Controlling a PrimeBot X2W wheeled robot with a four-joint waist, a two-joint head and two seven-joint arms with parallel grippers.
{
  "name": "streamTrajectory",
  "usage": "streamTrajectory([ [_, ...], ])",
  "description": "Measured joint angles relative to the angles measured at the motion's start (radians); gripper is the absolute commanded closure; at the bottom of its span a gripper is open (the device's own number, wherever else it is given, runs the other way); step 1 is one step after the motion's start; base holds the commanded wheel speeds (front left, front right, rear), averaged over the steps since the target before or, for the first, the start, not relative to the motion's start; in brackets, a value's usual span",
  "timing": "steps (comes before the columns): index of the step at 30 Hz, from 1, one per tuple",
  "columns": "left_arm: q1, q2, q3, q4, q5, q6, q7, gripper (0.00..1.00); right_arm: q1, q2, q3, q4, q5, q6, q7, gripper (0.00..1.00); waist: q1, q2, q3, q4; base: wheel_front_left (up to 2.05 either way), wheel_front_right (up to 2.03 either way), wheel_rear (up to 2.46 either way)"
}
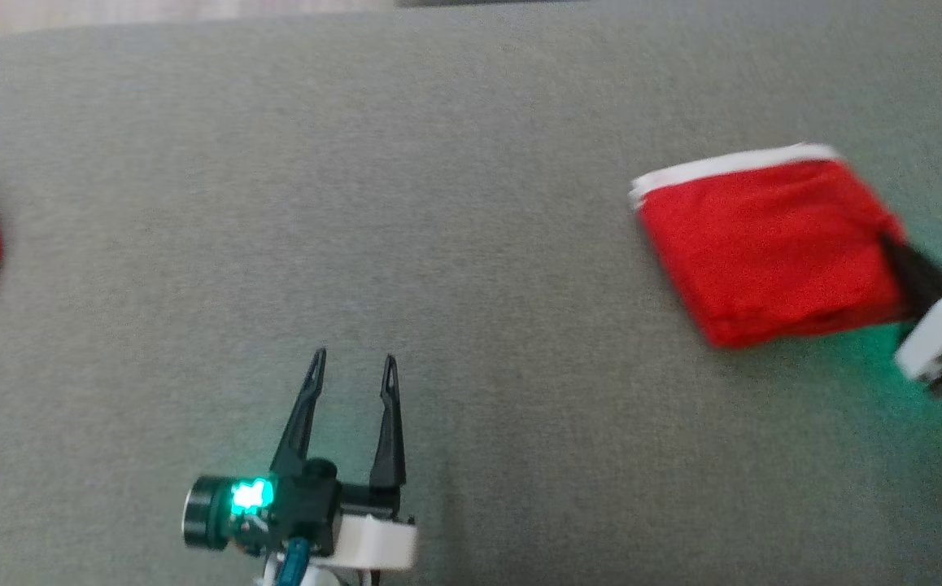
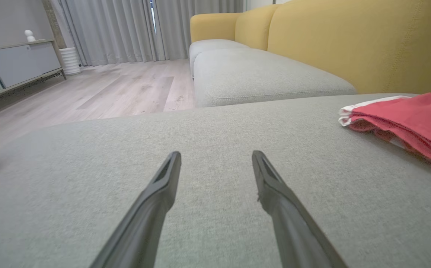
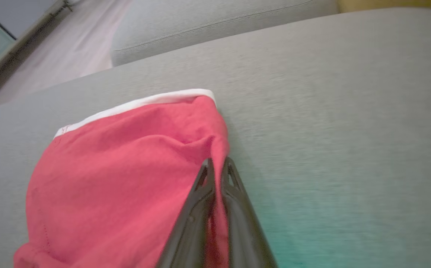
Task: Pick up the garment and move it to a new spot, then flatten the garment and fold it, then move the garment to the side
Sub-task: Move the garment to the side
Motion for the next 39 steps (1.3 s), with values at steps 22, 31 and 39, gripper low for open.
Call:
streamTrajectory([
  [22, -0.186, -0.002, 0.021, 0.021, 0.048, -0.053, 0.000, 0.00, -0.226, -0.214, -0.184, 0.195, -0.329, 0.000, -0.221, 0.00, 0.0000, 0.0000, 0.140, -0.142, 0.00, 0.00, 0.00],
  [31, -0.043, -0.002, 0.021, 0.040, 0.001, -0.053, 0.000, 0.00, -0.092, 0.113, -0.186, 0.180, -0.506, 0.000, -0.367, 0.00, -0.0003, 0.0000, -0.054, -0.120, 0.00, 0.00, 0.00],
  [39, 0.079, -0.002, 0.039, -0.002, -0.072, -0.041, 0.000, 0.00, 0.196, 0.277, -0.149, -0.005, -0.456, 0.000, -0.409, 0.00, -0.0005, 0.0000, -0.228, -0.075, 0.00, 0.00, 0.00],
])
